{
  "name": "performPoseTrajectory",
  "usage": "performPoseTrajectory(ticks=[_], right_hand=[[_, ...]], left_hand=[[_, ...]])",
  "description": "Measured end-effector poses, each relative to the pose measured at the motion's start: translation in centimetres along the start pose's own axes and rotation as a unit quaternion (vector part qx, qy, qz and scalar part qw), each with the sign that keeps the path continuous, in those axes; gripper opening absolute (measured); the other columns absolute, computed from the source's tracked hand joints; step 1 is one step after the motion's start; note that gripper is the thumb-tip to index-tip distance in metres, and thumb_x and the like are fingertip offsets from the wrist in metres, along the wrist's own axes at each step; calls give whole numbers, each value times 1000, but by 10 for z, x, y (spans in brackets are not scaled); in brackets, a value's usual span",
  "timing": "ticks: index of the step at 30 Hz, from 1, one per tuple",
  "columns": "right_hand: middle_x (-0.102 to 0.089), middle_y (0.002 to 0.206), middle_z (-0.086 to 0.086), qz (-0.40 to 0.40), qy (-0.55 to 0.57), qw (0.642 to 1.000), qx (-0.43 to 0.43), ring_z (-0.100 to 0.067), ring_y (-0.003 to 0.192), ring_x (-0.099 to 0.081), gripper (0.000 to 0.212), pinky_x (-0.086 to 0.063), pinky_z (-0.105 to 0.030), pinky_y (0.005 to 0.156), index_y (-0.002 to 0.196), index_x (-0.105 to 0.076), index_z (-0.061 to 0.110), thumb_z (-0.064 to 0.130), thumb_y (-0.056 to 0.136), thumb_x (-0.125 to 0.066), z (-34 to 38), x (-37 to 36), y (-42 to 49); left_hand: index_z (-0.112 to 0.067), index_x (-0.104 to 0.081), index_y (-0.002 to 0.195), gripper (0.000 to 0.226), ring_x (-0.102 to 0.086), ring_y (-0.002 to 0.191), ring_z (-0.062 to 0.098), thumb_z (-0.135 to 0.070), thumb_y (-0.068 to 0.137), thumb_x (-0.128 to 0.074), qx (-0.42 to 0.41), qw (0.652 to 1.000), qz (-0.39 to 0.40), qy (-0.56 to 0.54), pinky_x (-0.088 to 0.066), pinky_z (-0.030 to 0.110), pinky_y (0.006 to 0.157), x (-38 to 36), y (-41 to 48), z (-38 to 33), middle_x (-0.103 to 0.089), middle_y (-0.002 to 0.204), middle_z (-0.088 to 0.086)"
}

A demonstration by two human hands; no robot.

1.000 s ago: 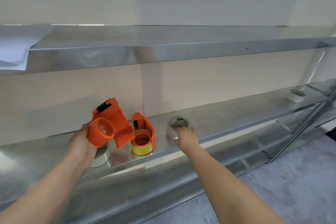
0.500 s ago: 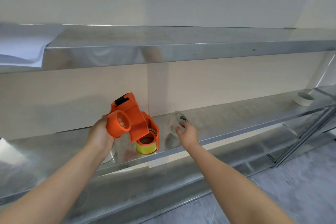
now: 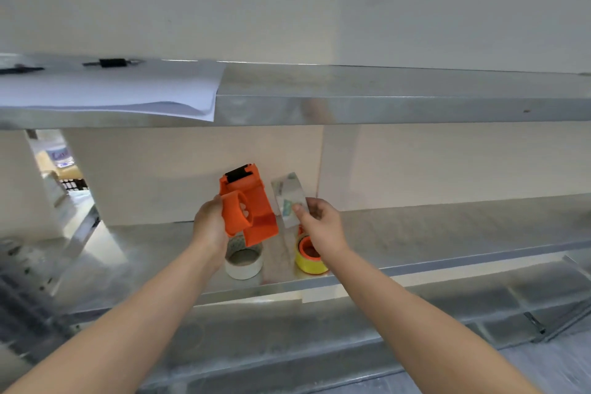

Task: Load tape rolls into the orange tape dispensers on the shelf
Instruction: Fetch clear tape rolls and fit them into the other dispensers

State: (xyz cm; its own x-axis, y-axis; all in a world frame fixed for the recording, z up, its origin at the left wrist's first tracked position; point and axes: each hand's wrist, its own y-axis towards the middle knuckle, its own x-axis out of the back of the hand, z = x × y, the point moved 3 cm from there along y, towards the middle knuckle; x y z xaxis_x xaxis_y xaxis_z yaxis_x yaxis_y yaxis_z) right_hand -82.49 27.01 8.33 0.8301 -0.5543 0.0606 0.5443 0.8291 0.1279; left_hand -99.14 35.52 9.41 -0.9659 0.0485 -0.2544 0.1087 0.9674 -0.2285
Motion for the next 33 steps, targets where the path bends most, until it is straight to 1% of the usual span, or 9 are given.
performPoseTrajectory(ticks=[2,7,10,17,24,27,29,31,33], right_hand=[[-68,85,8,21,9,1000,-1,-9,84,-65,6,-50,-18,74,84,-62,27,22,84,-65,6,-20,-3],[-70,98,-2,73,24,997,-20,-17,93,-66,7,-55,-32,83,91,-62,23,26,85,-63,16,-68,-11],[-69,93,-2,100,40,994,-21,-22,93,-67,2,-56,-37,85,86,-62,24,24,86,-63,21,-97,-18],[-70,93,-8,118,49,992,-7,-22,89,-66,12,-54,-35,82,86,-58,29,23,82,-67,29,-141,-31],[-71,93,-12,167,27,985,-25,-27,89,-68,8,-55,-48,87,84,-61,21,22,81,-68,22,-170,-40],[-69,93,-7,158,15,987,8,-23,90,-67,11,-55,-45,87,90,-60,18,20,82,-67,24,-177,-45],[-64,91,3,134,7,990,35,-17,88,-63,22,-55,-44,85,97,-54,16,19,81,-68,27,-180,-45],[-58,89,9,117,-7,992,53,-14,88,-60,26,-54,-42,83,98,-49,17,19,80,-68,28,-180,-46],[-58,87,11,120,-30,990,68,-11,87,-60,22,-54,-37,81,93,-49,21,21,81,-67,28,-181,-46]], left_hand=[[-14,-57,76,31,-58,59,17,-21,96,-35,-10,999,-11,30,-47,28,58,12,2,-5,-63,66,3],[-2,-56,111,34,-61,73,20,-26,96,-38,-38,995,-47,81,-47,28,64,44,-1,-16,-67,97,15],[-5,-51,113,29,-58,76,18,-25,97,-38,-47,995,-48,75,-44,25,60,60,-9,-24,-62,101,12],[-4,-54,122,54,-65,97,31,-40,84,-40,-19,998,-36,37,-53,31,68,94,3,-26,-65,116,21],[-13,-63,82,43,-65,54,12,-21,94,-22,-2,998,52,-20,-49,13,43,108,-2,-36,-70,56,-1],[-10,-63,87,41,-67,58,12,-22,91,-24,-6,997,71,-21,-53,16,51,112,-4,-38,-71,62,1],[-6,-60,103,36,-68,82,22,-24,81,-39,-21,997,75,1,-56,30,74,111,-7,-39,-70,86,12],[-6,-49,120,62,-60,103,29,-17,59,-49,-47,994,80,60,-50,43,91,111,-9,-39,-62,108,14],[-9,-37,128,74,-60,105,22,-11,55,-52,-71,981,105,146,-52,35,91,114,-11,-37,-58,111,6]])
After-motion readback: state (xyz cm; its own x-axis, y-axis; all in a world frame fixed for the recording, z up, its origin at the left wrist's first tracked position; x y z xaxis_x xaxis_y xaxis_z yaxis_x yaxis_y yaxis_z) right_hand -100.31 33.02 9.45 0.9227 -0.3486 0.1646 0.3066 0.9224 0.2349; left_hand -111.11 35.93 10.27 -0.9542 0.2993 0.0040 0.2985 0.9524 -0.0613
